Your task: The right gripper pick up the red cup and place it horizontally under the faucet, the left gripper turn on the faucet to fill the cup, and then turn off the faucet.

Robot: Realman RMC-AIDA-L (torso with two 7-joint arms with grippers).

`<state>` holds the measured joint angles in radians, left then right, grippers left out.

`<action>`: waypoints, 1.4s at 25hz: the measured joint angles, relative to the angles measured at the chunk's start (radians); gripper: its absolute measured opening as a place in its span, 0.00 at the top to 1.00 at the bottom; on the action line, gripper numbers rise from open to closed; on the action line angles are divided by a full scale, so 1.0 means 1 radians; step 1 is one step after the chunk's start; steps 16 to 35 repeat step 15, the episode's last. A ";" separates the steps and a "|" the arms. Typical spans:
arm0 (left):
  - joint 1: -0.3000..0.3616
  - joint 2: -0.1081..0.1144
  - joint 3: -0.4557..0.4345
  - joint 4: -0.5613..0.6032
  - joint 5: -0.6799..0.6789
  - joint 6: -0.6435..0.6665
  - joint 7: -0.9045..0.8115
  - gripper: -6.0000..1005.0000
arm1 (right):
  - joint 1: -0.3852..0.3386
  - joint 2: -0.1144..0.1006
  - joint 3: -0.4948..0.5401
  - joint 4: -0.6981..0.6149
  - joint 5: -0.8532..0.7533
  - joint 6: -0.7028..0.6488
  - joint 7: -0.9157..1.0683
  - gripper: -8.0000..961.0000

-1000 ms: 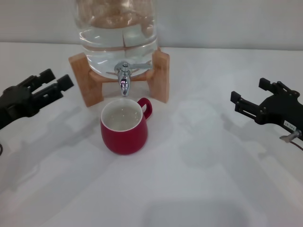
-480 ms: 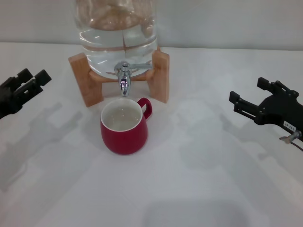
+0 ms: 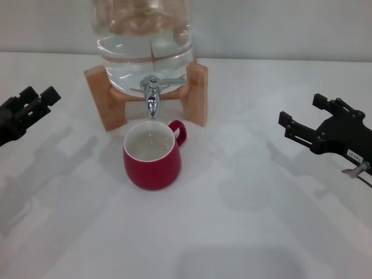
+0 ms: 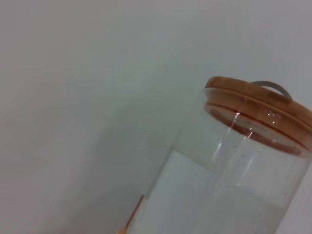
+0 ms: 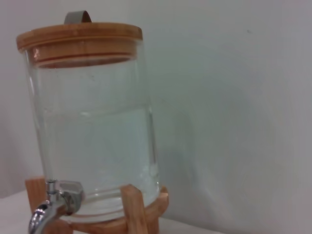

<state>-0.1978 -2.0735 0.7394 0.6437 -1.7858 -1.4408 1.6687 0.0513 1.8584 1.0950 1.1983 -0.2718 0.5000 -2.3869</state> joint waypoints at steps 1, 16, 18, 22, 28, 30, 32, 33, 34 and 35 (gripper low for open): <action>-0.001 0.000 0.000 0.000 0.001 0.008 0.000 0.11 | 0.001 0.000 0.000 -0.002 0.000 0.005 0.000 0.10; -0.010 -0.002 0.003 -0.003 0.004 0.024 0.007 0.11 | 0.009 0.066 0.089 -0.168 -0.107 0.294 -0.015 0.10; -0.010 -0.002 0.003 -0.003 0.004 0.024 0.007 0.11 | 0.009 0.066 0.089 -0.168 -0.107 0.294 -0.015 0.10; -0.010 -0.002 0.003 -0.003 0.004 0.024 0.007 0.11 | 0.009 0.066 0.089 -0.168 -0.107 0.294 -0.015 0.10; -0.010 -0.002 0.003 -0.003 0.004 0.024 0.007 0.11 | 0.009 0.066 0.089 -0.168 -0.107 0.294 -0.015 0.10; -0.010 -0.002 0.003 -0.003 0.004 0.024 0.007 0.11 | 0.009 0.066 0.089 -0.168 -0.107 0.294 -0.015 0.10; -0.010 -0.002 0.003 -0.003 0.004 0.024 0.007 0.11 | 0.009 0.066 0.089 -0.168 -0.107 0.294 -0.015 0.10; -0.010 -0.002 0.003 -0.003 0.004 0.024 0.007 0.11 | 0.009 0.066 0.089 -0.168 -0.107 0.294 -0.015 0.10; -0.010 -0.002 0.003 -0.003 0.004 0.024 0.007 0.11 | 0.009 0.066 0.089 -0.168 -0.107 0.294 -0.015 0.10; -0.010 -0.002 0.003 -0.003 0.004 0.024 0.007 0.11 | 0.009 0.066 0.089 -0.168 -0.107 0.294 -0.015 0.10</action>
